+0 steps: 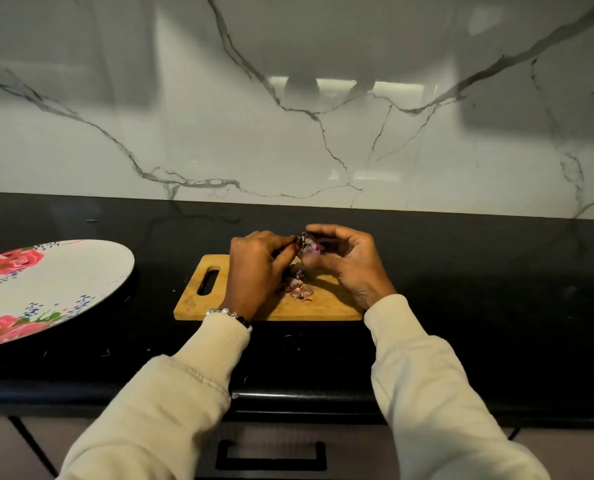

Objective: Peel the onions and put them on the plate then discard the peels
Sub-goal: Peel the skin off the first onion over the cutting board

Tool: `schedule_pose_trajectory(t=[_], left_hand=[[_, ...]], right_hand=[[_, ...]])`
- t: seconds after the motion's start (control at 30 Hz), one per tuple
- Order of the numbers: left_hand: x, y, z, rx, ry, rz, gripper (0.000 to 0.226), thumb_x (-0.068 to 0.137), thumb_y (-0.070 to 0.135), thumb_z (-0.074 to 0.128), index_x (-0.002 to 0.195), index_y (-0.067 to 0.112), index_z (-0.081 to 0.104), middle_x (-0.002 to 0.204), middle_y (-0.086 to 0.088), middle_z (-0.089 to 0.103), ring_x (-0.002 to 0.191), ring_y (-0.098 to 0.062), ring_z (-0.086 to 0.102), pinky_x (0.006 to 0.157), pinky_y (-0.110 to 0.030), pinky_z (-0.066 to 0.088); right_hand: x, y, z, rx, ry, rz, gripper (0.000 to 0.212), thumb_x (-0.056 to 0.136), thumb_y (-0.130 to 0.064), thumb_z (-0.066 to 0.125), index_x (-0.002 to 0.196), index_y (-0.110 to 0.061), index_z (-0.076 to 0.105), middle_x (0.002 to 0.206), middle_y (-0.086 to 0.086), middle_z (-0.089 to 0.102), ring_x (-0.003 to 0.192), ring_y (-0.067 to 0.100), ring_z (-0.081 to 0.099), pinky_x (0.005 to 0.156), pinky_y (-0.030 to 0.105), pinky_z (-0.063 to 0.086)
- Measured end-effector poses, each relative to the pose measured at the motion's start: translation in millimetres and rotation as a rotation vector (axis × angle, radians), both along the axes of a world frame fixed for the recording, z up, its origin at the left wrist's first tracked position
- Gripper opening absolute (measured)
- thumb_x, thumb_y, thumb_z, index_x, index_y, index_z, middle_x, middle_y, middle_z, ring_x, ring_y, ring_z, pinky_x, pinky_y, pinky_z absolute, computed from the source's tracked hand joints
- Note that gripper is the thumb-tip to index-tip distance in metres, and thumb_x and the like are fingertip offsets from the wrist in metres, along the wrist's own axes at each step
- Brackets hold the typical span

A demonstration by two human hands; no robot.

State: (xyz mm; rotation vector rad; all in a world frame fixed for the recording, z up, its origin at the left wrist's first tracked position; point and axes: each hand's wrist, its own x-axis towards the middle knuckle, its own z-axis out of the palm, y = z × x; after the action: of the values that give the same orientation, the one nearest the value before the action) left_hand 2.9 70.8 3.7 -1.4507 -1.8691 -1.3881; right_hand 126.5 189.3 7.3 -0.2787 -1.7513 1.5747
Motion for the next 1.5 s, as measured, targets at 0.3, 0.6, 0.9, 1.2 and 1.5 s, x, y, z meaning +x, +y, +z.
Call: schedule_pose_trajectory(t=[0.3, 0.6, 0.9, 1.2, 1.5], left_hand=[[-3.4, -0.9, 0.2, -0.048, 0.039, -0.008, 0.024, 0.086, 0.024, 0.063, 0.101, 0.009, 0.077, 0.082, -0.007, 0.073, 0.072, -0.021, 0.065, 0.069, -0.041, 0.054], [7.4, -2.8, 7.2, 0.065, -0.371, -0.080, 0.016, 0.091, 0.007, 0.064, 0.100, 0.010, 0.077, 0.078, 0.002, 0.073, 0.069, -0.013, 0.068, 0.063, -0.016, 0.053], [-0.5, -3.1, 4.9, 0.003, -0.170, -0.032, 0.015, 0.086, 0.013, 0.071, 0.100, 0.010, 0.077, 0.091, -0.003, 0.075, 0.081, -0.010, 0.067, 0.080, -0.024, 0.053], [-2.8, -1.3, 1.0, -0.033, -0.022, -0.004, 0.015, 0.085, 0.014, 0.072, 0.098, 0.008, 0.077, 0.087, -0.008, 0.075, 0.077, -0.020, 0.068, 0.074, -0.031, 0.053], [-2.4, -1.3, 0.5, -0.017, 0.016, 0.049, 0.016, 0.085, 0.016, 0.066, 0.095, 0.008, 0.077, 0.084, -0.008, 0.074, 0.074, -0.020, 0.067, 0.071, -0.034, 0.054]], right_hand=[[-2.2, 2.5, -1.5, -0.031, -0.046, -0.009, 0.044, 0.072, 0.007, 0.080, 0.111, -0.012, 0.073, 0.112, 0.008, 0.073, 0.110, 0.025, 0.067, 0.090, 0.042, 0.058], [0.3, -3.2, 1.8, -0.175, -0.023, 0.029, 0.041, 0.076, 0.006, 0.076, 0.115, -0.007, 0.071, 0.109, 0.013, 0.073, 0.104, 0.032, 0.070, 0.083, 0.051, 0.059], [-1.5, -4.2, 2.6, -0.138, -0.068, 0.005, 0.036, 0.079, 0.006, 0.074, 0.112, -0.009, 0.072, 0.111, 0.013, 0.073, 0.108, 0.030, 0.068, 0.091, 0.050, 0.057], [2.4, -5.6, 3.1, -0.054, -0.077, 0.009, 0.039, 0.081, 0.009, 0.071, 0.118, -0.001, 0.068, 0.107, 0.008, 0.072, 0.095, 0.014, 0.071, 0.071, 0.025, 0.059], [-1.6, -7.7, 0.1, -0.079, -0.066, 0.003, 0.037, 0.082, 0.009, 0.070, 0.118, 0.002, 0.067, 0.106, 0.010, 0.073, 0.095, 0.019, 0.072, 0.073, 0.030, 0.060]])
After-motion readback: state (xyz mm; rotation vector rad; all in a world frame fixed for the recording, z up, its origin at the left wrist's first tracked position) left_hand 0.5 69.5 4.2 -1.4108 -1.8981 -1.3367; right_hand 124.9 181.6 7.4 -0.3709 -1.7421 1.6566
